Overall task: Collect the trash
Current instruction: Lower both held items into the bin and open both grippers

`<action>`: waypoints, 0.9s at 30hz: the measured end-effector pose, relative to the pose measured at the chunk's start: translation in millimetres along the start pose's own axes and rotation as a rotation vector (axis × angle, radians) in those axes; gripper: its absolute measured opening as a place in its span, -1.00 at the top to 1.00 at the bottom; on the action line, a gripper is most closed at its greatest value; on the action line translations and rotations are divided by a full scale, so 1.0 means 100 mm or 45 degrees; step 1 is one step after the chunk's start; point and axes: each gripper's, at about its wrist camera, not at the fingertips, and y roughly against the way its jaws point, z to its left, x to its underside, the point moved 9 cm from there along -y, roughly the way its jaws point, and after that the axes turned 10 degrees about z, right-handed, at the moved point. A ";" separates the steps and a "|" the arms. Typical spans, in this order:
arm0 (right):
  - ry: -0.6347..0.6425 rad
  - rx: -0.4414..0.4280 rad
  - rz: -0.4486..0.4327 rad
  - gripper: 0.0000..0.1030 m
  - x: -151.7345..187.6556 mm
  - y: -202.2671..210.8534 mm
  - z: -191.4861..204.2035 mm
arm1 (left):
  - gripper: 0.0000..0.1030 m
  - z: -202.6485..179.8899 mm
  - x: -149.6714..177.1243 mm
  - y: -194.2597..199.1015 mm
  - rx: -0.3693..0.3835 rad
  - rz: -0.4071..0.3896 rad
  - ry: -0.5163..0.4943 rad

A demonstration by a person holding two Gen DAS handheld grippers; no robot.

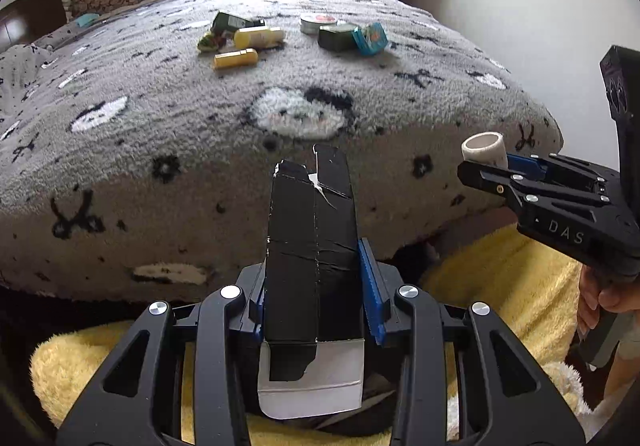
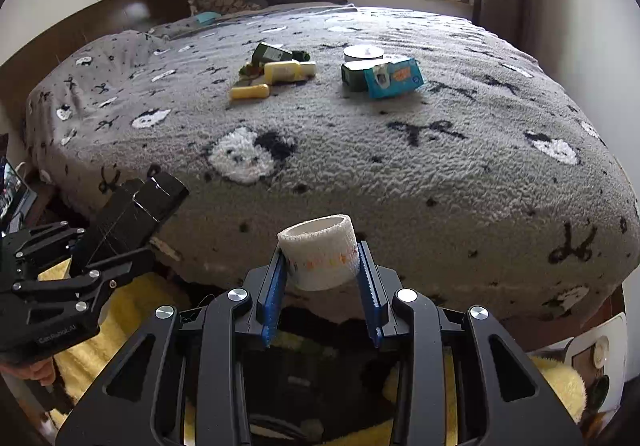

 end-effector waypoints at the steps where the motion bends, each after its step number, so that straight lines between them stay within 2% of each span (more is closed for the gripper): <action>1: 0.000 -0.006 0.023 0.32 0.04 -0.06 0.01 | 0.31 0.00 0.06 -0.06 0.000 0.025 -0.003; 11: -0.022 -0.091 0.216 0.32 0.40 -0.54 0.16 | 0.31 0.08 0.63 -0.65 0.052 0.278 0.044; 21: -0.074 -0.216 0.414 0.32 0.68 -0.93 0.25 | 0.31 0.10 0.76 -1.07 0.086 0.422 0.030; 27: -0.093 -0.228 0.490 0.32 0.77 -1.11 0.26 | 0.31 0.06 0.78 -1.23 0.110 0.469 0.021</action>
